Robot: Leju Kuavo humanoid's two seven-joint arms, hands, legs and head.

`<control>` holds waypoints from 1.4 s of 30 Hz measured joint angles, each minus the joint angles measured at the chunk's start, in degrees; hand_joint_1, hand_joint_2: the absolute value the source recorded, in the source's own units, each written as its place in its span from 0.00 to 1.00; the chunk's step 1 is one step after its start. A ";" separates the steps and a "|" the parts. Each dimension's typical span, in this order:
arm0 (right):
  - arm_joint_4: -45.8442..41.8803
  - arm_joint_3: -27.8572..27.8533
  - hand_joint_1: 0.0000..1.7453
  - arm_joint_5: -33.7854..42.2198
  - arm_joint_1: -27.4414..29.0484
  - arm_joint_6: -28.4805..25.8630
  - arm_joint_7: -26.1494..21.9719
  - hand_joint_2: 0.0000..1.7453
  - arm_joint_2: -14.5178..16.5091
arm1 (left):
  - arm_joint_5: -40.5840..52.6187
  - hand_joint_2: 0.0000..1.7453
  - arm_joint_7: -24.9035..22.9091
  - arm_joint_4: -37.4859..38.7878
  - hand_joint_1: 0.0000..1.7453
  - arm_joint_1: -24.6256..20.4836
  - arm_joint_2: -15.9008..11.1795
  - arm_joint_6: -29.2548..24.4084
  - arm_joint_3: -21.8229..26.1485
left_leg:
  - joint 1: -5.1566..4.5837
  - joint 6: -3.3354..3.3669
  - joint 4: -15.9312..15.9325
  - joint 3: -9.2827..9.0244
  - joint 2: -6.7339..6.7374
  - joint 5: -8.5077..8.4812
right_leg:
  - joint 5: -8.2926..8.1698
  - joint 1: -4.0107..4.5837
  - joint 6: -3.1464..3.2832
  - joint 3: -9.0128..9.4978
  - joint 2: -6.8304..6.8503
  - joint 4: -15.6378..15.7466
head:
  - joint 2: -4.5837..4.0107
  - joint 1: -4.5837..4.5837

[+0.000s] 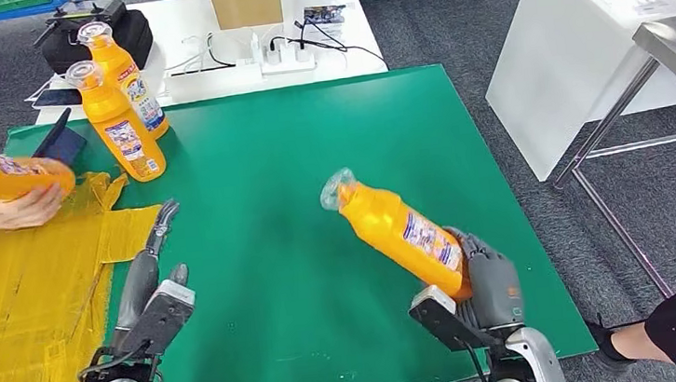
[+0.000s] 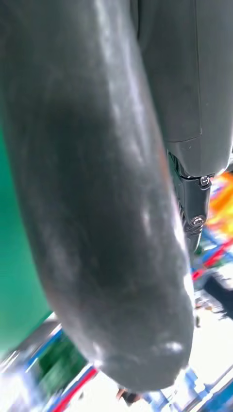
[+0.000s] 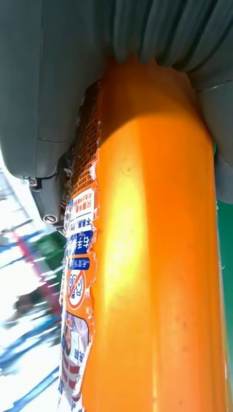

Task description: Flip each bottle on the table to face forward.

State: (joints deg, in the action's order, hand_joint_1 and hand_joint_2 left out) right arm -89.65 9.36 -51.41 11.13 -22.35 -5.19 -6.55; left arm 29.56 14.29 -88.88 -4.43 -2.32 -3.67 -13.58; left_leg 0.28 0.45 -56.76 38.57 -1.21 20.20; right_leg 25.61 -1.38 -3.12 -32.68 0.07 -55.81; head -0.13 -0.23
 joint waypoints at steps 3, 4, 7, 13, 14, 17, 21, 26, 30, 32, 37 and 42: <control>-1.36 -0.51 1.00 1.63 -1.56 -4.84 -3.81 1.00 2.73 | -7.85 0.00 1.16 -1.32 0.00 0.32 -0.05 5.56 -0.67 | 0.00 -0.02 0.01 -0.01 -0.02 0.02 | 0.06 0.00 0.02 -0.31 0.00 0.00 | 0.00 -0.01; -1.62 -0.52 1.00 1.98 -2.03 -6.07 -4.93 1.00 3.51 | -9.87 0.00 1.39 -1.47 0.00 0.30 -0.07 7.04 -0.92 | 0.00 -0.03 0.01 -0.01 -0.03 0.03 | 0.07 0.00 0.02 -0.30 0.00 0.00 | 0.00 -0.02; -2.11 -0.40 1.00 2.46 -3.23 -8.11 -7.00 1.00 5.42 | -13.39 0.25 1.74 -1.57 0.00 0.25 -0.11 9.67 -1.62 | 0.00 -0.02 0.01 0.00 -0.02 0.02 | 0.06 0.00 0.01 -0.21 0.00 0.00 | 0.00 -0.01; -1.55 2.72 0.99 2.62 -6.44 -7.78 -10.80 1.00 7.17 | -20.85 1.00 1.78 -1.57 0.00 -0.66 -0.19 14.88 -3.26 | 0.00 -0.01 0.00 0.05 0.01 -0.03 | -0.01 0.00 0.01 0.17 0.00 -0.02 | 0.00 -0.01; -1.04 3.67 0.99 2.67 -7.40 -7.60 -11.47 1.00 7.48 | -22.08 1.00 1.77 -1.55 0.00 -1.05 -0.19 15.55 -3.71 | 0.01 -0.01 0.00 0.05 0.01 -0.03 | -0.01 0.01 0.01 0.16 0.00 -0.02 | 0.00 -0.01; 1.60 7.25 0.99 2.75 -10.83 -7.14 -13.01 1.00 8.62 | -26.31 1.00 1.53 -1.45 0.00 -2.33 -0.17 17.15 -5.05 | 0.03 -0.02 0.01 0.04 0.03 -0.04 | -0.01 0.03 0.02 0.15 0.00 -0.04 | 0.00 -0.01; 6.98 13.72 0.99 2.56 -15.42 -6.40 -13.65 1.00 10.53 | -31.81 1.00 1.12 -1.11 0.00 -3.90 -0.05 18.47 -6.54 | 0.05 -0.04 0.01 0.04 0.03 -0.08 | -0.01 0.04 0.03 0.13 0.00 -0.08 | 0.00 -0.01; 14.29 20.33 0.99 2.98 -19.71 -5.28 -13.67 1.00 12.65 | -34.97 1.00 0.99 -0.95 0.00 -5.01 0.03 19.50 -7.84 | 0.05 -0.04 0.00 0.05 0.01 -0.08 | 0.00 0.03 0.04 0.13 0.00 -0.08 | 0.00 -0.01; 17.50 22.71 1.00 3.59 -21.40 -4.87 -13.87 1.00 13.42 | -35.58 1.00 1.04 -0.95 0.00 -5.24 0.03 19.79 -8.27 | 0.04 -0.04 0.00 0.08 -0.01 -0.07 | 0.01 0.03 0.05 0.11 0.01 -0.07 | 0.00 -0.01; 19.24 23.64 1.00 4.20 -22.31 -4.05 -14.09 1.00 13.77 | -36.12 1.00 1.25 -0.95 0.00 -5.49 0.03 20.07 -8.56 | 0.04 -0.04 0.00 0.08 0.00 -0.07 | 0.00 0.03 0.05 0.10 0.00 -0.07 | 0.00 -0.01; 25.06 25.97 1.00 5.65 -24.83 -2.50 -14.82 1.00 15.37 | -38.23 1.00 1.94 -1.30 0.01 -5.90 0.02 20.11 -9.13 | 0.05 -0.04 0.00 0.07 0.01 -0.08 | 0.00 0.03 0.05 0.10 0.00 -0.08 | 0.00 -0.01; 30.09 27.84 1.00 5.64 -27.25 -2.39 -15.16 1.00 16.67 | -39.23 1.00 2.07 -1.70 0.01 -5.64 0.01 18.35 -9.02 | 0.07 -0.05 0.00 0.07 0.01 -0.08 | 0.00 0.03 0.05 0.08 0.00 -0.08 | 0.00 -0.01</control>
State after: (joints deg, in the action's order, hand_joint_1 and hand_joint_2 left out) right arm -59.56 37.21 -45.77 -16.12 -24.73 -20.35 10.12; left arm -9.67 16.36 -90.59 -10.07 -2.32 14.68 -22.59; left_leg 0.35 0.40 -56.76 38.64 -1.20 20.12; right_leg 25.61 -1.35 -3.07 -32.60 0.07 -55.89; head -0.13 -0.24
